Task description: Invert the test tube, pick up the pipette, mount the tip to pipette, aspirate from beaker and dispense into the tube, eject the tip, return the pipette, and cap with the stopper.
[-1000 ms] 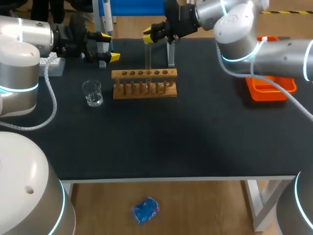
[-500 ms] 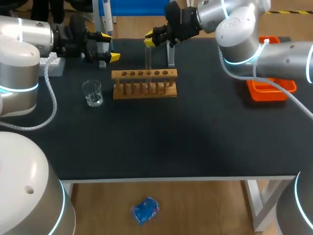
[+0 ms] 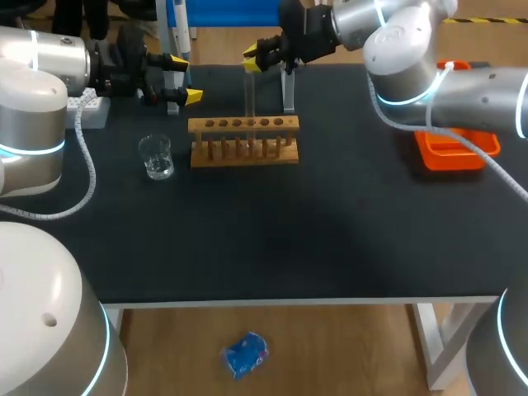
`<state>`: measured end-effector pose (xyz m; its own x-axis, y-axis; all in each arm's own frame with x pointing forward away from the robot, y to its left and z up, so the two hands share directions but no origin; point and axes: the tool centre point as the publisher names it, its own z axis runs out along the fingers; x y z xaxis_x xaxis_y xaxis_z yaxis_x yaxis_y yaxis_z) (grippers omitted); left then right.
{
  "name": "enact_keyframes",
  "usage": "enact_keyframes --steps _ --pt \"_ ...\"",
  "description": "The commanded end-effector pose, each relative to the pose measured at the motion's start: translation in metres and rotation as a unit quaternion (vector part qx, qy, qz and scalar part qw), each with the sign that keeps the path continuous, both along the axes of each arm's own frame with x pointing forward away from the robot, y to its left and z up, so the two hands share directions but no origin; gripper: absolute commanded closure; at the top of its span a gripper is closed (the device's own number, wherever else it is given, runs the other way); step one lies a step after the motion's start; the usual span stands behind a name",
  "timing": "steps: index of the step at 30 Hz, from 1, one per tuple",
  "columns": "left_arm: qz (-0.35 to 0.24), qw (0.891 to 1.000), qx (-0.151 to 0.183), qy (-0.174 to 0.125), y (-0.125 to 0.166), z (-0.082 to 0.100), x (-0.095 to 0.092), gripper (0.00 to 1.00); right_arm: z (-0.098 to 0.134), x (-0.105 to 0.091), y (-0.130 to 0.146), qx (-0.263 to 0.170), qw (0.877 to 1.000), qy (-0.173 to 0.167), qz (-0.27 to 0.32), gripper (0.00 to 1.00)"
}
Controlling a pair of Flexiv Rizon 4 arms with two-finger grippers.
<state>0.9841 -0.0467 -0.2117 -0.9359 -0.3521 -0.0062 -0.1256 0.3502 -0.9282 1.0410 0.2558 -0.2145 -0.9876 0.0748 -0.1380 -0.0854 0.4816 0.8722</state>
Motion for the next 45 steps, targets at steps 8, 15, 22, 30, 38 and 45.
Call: enact_keyframes --steps 8,15,22,30,38,45 --pt "0.0 1.0 0.0 0.0 0.001 0.0 -0.001 0.0 0.003 -0.009 -0.006 0.002 1.0 -0.001 0.005 1.0" --pt "0.0 1.0 0.0 0.0 0.001 0.0 -0.001 0.0 -0.002 -0.013 -0.005 0.0 1.0 0.001 0.01 1.0" --pt "0.0 1.0 0.0 0.0 0.001 0.0 -0.001 0.0 -0.007 -0.015 -0.001 -0.003 1.0 0.004 0.015 1.0" --pt "0.0 1.0 0.0 0.0 0.001 0.0 -0.001 0.0 -0.01 -0.014 -0.002 -0.005 1.0 0.006 0.015 1.0" --pt "0.0 1.0 0.0 0.0 0.001 0.0 -0.001 0.0 -0.019 -0.018 -0.005 -0.007 1.0 0.013 0.015 1.0" --pt "0.0 1.0 0.0 0.0 0.001 0.0 -0.001 0.0 -0.025 -0.019 -0.003 -0.007 1.0 0.017 0.015 1.0"
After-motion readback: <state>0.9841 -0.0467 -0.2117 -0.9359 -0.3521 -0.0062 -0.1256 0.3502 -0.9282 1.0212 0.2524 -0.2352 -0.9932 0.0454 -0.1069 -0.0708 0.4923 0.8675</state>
